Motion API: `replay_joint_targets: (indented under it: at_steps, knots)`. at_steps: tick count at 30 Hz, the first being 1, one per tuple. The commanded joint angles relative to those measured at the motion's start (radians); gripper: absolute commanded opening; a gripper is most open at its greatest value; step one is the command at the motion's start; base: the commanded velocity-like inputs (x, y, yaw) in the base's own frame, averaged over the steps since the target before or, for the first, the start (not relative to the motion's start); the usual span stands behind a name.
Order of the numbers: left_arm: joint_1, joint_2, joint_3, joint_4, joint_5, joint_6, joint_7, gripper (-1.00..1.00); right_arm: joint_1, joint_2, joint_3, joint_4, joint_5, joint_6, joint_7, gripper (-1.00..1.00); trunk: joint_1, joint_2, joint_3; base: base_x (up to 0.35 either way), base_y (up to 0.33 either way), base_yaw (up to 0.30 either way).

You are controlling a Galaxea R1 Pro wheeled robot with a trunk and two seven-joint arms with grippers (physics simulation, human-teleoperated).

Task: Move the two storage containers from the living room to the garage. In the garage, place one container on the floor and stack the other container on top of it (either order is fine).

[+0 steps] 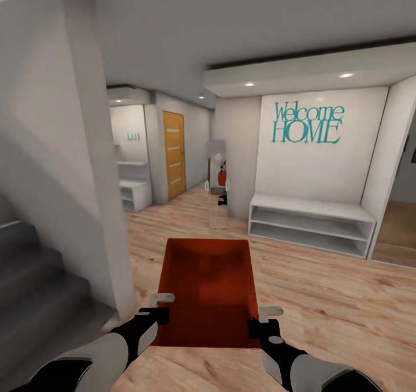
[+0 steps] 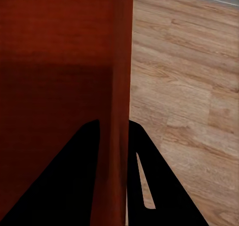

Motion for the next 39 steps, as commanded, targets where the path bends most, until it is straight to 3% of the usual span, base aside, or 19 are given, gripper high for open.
replay_joint_targets:
  at_steps: [1,39]
  knots:
    - [0.000,0.053,0.044,0.002,0.000,0.005,0.011,-1.00,-0.001,-0.003,-0.006,0.000,-0.016,-0.099,-0.005,-1.00,0.001,-0.001,0.000,0.322,0.000,0.000]
    - [0.000,0.053,0.044,0.002,0.000,0.006,0.011,-1.00,0.000,-0.003,-0.006,0.000,-0.016,-0.101,-0.005,-1.00,0.001,-0.001,0.000,0.322,0.000,0.000]
